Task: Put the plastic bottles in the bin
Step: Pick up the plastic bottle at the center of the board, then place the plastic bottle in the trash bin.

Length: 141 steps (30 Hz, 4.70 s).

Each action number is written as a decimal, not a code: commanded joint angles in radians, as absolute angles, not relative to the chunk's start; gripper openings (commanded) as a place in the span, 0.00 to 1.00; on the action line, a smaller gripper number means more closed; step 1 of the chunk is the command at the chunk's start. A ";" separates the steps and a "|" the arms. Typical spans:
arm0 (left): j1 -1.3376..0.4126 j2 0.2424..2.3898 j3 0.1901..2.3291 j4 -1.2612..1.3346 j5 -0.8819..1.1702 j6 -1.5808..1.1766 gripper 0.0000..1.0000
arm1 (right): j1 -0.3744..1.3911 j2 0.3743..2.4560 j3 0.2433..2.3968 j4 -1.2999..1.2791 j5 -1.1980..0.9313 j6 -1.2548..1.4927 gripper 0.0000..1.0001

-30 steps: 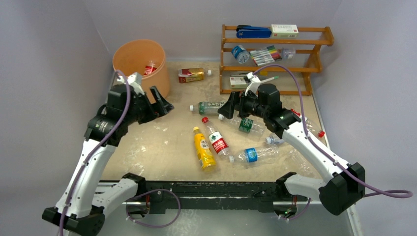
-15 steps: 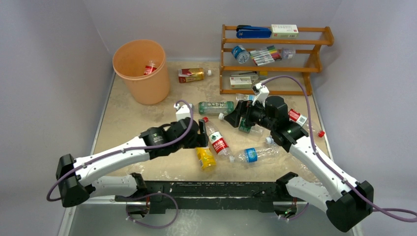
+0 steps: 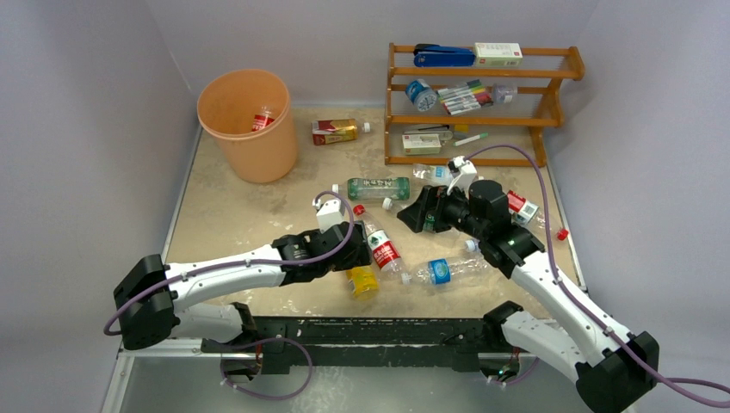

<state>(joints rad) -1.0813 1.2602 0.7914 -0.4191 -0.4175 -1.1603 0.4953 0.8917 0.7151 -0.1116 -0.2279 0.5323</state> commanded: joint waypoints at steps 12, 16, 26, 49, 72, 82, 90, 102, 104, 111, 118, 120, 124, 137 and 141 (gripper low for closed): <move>-1.086 1.361 0.739 -0.307 -0.483 -1.223 0.83 | 0.493 0.887 0.654 -0.037 -0.277 0.554 1.00; -1.086 1.369 0.722 -0.297 -0.487 -1.226 0.78 | 0.493 0.894 0.655 -0.034 -0.283 0.552 1.00; -1.086 1.362 0.718 -0.317 -0.513 -1.219 0.51 | 0.493 0.909 0.664 -0.032 -0.288 0.548 1.00; -0.889 1.137 0.995 -0.627 -0.586 -0.988 0.46 | 0.493 0.851 0.714 -0.110 -0.236 0.544 1.00; -0.579 1.335 1.541 -0.759 -0.480 -0.714 0.47 | 0.493 0.729 0.673 -0.190 -0.226 0.567 1.00; -0.353 1.463 1.783 -0.782 -0.337 -0.638 0.47 | 0.493 0.683 0.652 -0.204 -0.209 0.581 1.00; -0.115 1.607 1.988 -0.802 -0.117 -0.620 0.47 | 0.493 0.640 0.622 -0.221 -0.207 0.600 1.00; 0.078 1.730 2.009 -0.722 -0.010 -0.640 0.47 | 0.494 0.615 0.629 -0.255 -0.197 0.608 1.00; 0.098 1.740 2.004 -0.711 -0.016 -0.641 0.47 | 0.494 0.615 0.630 -0.258 -0.195 0.608 1.00; 0.162 1.799 2.038 -0.696 0.003 -0.643 0.47 | 0.493 0.604 0.622 -0.265 -0.190 0.611 1.00; 0.161 1.844 2.036 -0.681 0.025 -0.638 0.53 | 0.494 0.610 0.619 -0.258 -0.190 0.611 1.00; 0.160 1.844 2.028 -0.680 0.033 -0.635 0.63 | 0.493 0.613 0.619 -0.256 -0.190 0.611 1.00; 0.160 1.815 1.998 -0.676 0.018 -0.620 0.75 | 0.493 0.622 0.616 -0.245 -0.193 0.611 1.00; 0.109 1.684 2.011 -0.781 0.045 -0.571 0.82 | 0.493 0.667 0.610 -0.203 -0.211 0.613 1.00; 0.002 1.613 1.958 -0.790 -0.004 -0.565 0.82 | 0.493 0.676 0.606 -0.184 -0.219 0.620 1.00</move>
<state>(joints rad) 0.1028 1.7355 1.9812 -0.7940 0.0223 -0.6033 0.4953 0.6693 0.6128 -0.2478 -0.2028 0.6037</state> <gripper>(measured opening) 0.818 0.998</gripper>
